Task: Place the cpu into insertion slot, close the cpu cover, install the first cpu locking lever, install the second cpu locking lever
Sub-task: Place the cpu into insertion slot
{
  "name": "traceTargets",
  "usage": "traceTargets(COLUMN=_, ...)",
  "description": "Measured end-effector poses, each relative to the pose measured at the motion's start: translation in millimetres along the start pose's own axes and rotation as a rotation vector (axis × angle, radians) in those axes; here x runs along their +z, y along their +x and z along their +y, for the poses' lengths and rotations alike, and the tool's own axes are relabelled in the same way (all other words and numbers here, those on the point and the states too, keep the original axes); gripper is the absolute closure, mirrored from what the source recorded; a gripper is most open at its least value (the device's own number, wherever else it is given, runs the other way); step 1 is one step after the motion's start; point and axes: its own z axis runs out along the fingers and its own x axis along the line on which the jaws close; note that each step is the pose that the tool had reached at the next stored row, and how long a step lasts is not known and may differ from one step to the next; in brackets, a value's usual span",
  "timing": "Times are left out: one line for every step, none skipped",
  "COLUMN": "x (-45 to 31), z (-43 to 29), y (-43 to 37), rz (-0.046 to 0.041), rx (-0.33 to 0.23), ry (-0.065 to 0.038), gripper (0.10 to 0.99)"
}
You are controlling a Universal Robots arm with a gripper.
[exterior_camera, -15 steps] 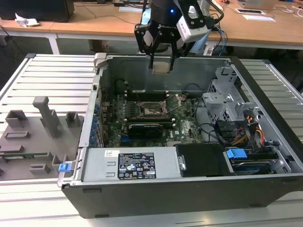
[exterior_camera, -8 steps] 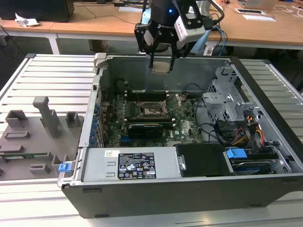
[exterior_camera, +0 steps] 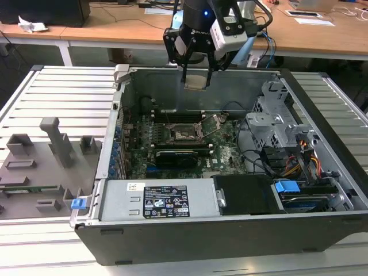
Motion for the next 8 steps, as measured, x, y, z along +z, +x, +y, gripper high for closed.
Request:
traceTargets(x=0.0, z=0.0, y=0.0, rz=-0.0005, rx=0.004, ry=0.000, gripper=0.561)
traceTargets(x=0.0, z=0.0, y=0.0, rz=-0.0007, rx=0.008, ry=0.000, gripper=0.561)
traceTargets(x=0.0, z=0.0, y=0.0, rz=-0.0012, rx=0.012, ry=0.000, gripper=0.561)
traceTargets(x=0.0, z=0.0, y=0.0, rz=-0.0014, rx=0.015, ry=0.000, gripper=0.561)
traceTargets(x=0.0, z=0.0, y=0.0, rz=-0.0017, rx=0.018, ry=0.000, gripper=0.561)
traceTargets(x=0.1, z=0.0, y=0.0, rz=-0.0021, rx=0.022, ry=-0.001, gripper=0.561)
traceTargets(x=0.0, z=0.0, y=0.0, rz=-0.0024, rx=0.025, ry=-0.001, gripper=0.561)
traceTargets(x=0.0, z=0.0, y=0.1, rz=-0.0029, rx=0.031, ry=-0.001, gripper=0.561)
